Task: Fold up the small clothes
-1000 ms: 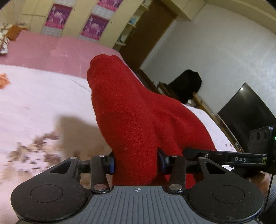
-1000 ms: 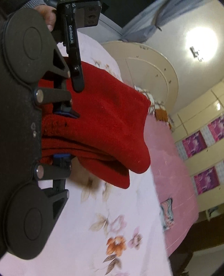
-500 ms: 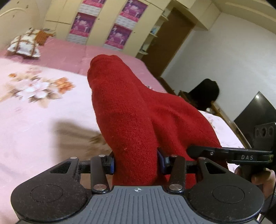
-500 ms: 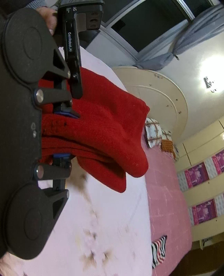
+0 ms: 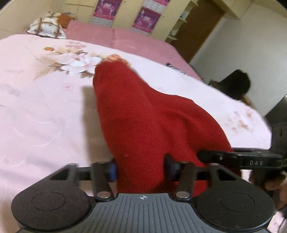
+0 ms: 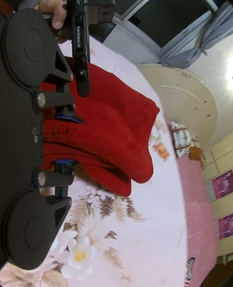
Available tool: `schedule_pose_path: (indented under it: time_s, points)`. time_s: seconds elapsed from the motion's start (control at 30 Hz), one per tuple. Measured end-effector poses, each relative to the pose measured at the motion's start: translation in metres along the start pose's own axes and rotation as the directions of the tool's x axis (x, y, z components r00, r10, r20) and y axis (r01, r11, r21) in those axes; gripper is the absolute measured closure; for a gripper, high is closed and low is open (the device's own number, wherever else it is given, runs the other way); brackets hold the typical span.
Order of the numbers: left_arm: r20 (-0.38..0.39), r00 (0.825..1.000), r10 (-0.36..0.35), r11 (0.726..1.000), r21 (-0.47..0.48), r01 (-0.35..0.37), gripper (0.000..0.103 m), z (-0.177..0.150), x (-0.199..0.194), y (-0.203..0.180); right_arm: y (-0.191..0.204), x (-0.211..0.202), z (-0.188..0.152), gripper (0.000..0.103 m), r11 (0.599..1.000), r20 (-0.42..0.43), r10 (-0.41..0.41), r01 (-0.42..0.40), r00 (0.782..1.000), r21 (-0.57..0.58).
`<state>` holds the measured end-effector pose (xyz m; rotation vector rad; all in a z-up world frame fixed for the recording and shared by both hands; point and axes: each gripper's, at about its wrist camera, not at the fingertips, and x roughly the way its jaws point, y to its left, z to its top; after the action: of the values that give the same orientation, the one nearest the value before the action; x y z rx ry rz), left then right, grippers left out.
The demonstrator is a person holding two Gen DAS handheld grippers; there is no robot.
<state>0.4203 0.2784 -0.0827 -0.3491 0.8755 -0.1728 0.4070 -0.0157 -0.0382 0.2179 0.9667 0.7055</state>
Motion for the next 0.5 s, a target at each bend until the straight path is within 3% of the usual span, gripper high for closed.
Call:
schedule_pose_path:
  time_s: [0.03, 0.07, 0.13, 0.3, 0.37, 0.43, 0.5]
  points:
    - [0.016, 0.999, 0.044, 0.999, 0.009, -0.045, 0.015, -0.003, 0.002, 0.001, -0.002, 0.007, -0.001, 0.062, 1.0, -0.014, -0.03, 0.029, 0.999, -0.01]
    - [0.024, 0.997, 0.077, 0.997, 0.01, -0.077, 0.012, -0.004, 0.005, 0.004, -0.003, 0.014, -0.001, 0.06, 0.998, -0.023, -0.058, 0.057, 0.998, -0.017]
    - [0.032, 0.996, 0.084, 0.996, 0.002, -0.084, 0.01, -0.007, 0.012, 0.007, -0.01, 0.019, -0.002, 0.052, 0.998, -0.018, -0.062, 0.062, 0.998, 0.005]
    - [0.052, 0.988, 0.143, 0.989, 0.021, -0.144, 0.008, -0.007, 0.008, -0.003, -0.009, 0.02, -0.001, 0.047, 0.996, -0.033, -0.086, 0.086, 0.996, 0.003]
    - [0.116, 0.977, 0.177, 0.983, 0.029, -0.181, 0.009, -0.013, -0.019, -0.011, -0.007, 0.011, 0.003, 0.049, 0.995, -0.032, -0.095, 0.096, 0.995, 0.016]
    - [0.153, 0.979, 0.132, 0.991, 0.008, -0.135, 0.009, -0.03, -0.046, -0.011, 0.004, -0.016, 0.003, 0.063, 0.994, 0.031, -0.106, 0.107, 0.994, -0.018]
    - [0.149, 0.979, 0.142, 0.989, 0.021, -0.147, 0.009, -0.044, -0.052, -0.014, 0.009, -0.039, 0.001, 0.065, 0.998, 0.06, -0.051, 0.053, 0.997, -0.036]
